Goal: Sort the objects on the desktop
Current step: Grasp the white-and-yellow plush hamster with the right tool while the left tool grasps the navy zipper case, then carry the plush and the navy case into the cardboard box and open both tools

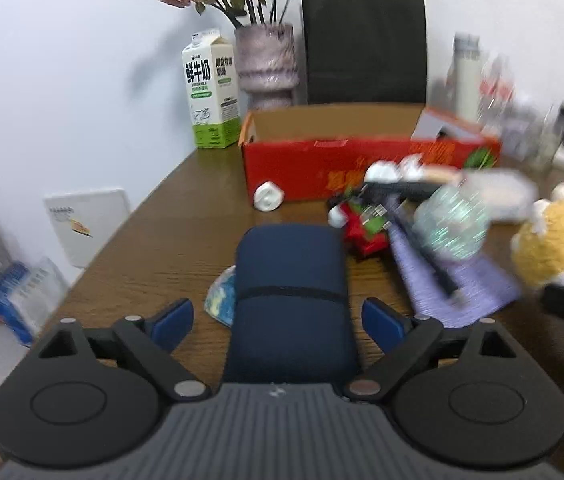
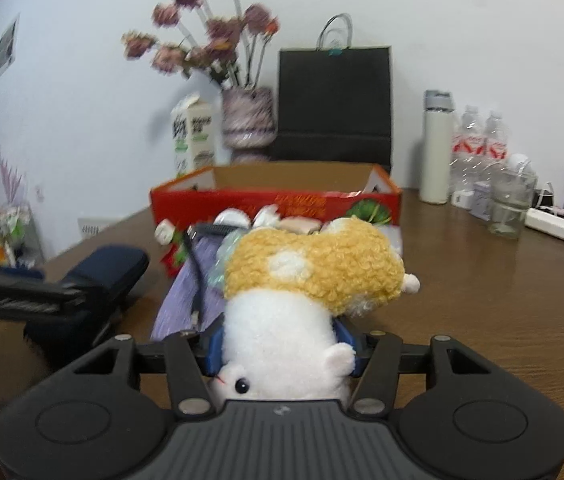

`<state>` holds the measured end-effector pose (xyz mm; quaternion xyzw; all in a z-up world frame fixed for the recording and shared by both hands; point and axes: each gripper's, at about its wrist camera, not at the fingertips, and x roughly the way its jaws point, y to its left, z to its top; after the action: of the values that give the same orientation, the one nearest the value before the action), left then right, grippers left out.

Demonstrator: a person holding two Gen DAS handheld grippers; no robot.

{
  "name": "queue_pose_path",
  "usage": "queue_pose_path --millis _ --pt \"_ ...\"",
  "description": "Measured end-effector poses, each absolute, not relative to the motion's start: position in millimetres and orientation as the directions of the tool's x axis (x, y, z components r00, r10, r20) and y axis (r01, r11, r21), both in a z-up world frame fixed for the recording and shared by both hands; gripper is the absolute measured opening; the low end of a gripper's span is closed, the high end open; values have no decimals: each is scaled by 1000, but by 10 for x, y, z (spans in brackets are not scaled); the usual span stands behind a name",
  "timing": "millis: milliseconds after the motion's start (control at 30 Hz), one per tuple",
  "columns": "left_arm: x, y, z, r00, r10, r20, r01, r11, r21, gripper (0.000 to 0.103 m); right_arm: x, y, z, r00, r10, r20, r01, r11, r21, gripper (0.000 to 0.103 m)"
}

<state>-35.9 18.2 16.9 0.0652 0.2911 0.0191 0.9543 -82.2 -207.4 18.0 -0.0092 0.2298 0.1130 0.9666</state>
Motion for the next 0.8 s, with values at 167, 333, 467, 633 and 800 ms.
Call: queue_pose_path --millis 167,333,467,633,800 --pt "-433 234 168 813 26 -582 1 999 47 60 -903 -2038 151 870 201 -450 -230 973 -9 61" --pt "-775 290 416 859 -32 -510 16 999 -36 60 -864 -2127 130 851 220 -477 -232 972 34 53" --pt "-973 367 749 906 -111 -408 70 991 -114 60 -850 -2102 106 842 216 -494 -227 973 39 51" --pt "-805 446 1234 924 -133 -359 97 988 -118 60 -952 -2176 287 884 201 -422 -193 979 63 40" --pt "-326 342 1580 932 -95 -350 86 995 -41 60 -931 -2401 810 928 229 -295 -199 971 130 40"
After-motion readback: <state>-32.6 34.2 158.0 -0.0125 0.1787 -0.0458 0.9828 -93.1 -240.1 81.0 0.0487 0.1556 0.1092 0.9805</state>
